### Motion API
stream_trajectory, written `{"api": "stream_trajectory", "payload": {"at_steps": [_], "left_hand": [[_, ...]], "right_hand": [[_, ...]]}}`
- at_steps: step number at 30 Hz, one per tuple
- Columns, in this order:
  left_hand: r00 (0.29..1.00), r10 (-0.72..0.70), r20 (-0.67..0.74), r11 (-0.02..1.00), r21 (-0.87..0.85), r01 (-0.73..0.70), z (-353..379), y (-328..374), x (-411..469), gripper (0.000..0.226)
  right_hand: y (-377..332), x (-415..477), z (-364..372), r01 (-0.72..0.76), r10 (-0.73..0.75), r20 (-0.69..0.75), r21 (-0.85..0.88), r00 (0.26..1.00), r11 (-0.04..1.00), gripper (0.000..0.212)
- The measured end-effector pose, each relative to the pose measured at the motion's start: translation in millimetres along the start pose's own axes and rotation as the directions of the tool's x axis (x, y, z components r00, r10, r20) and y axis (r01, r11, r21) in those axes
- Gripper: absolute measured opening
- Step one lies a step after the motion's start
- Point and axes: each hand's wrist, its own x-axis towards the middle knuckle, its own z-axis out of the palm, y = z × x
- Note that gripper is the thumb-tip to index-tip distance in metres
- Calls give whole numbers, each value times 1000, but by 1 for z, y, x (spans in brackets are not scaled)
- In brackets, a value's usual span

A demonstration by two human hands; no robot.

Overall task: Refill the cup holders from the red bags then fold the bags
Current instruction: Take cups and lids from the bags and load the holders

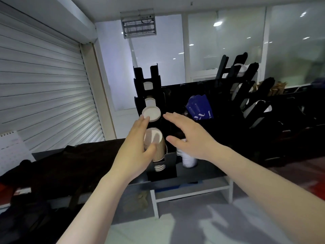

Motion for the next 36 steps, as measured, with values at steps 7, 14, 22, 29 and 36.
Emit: {"api": "stream_trajectory", "payload": {"at_steps": [7, 14, 22, 29, 36], "left_hand": [[957, 256, 135, 958, 96, -269, 53, 24, -45, 71], [895, 346, 280, 938, -129, -322, 144, 74, -87, 72], [888, 355, 293, 912, -319, -259, 228, 200, -105, 61], [913, 282, 293, 866, -488, -110, 329, 352, -123, 54], [854, 341, 394, 845, -527, -95, 423, 463, -140, 55]], "right_hand": [[-1, -101, -7, -198, 197, -74, -6, 978, 980, 54], [3, -230, -36, -454, 449, -68, -112, 891, 884, 49], [16, -338, -154, -610, 577, -230, -111, 784, 785, 40], [57, -467, -283, -722, 650, -318, -242, 690, 648, 31], [96, -593, -374, -807, 752, -314, -356, 579, 472, 31]]}}
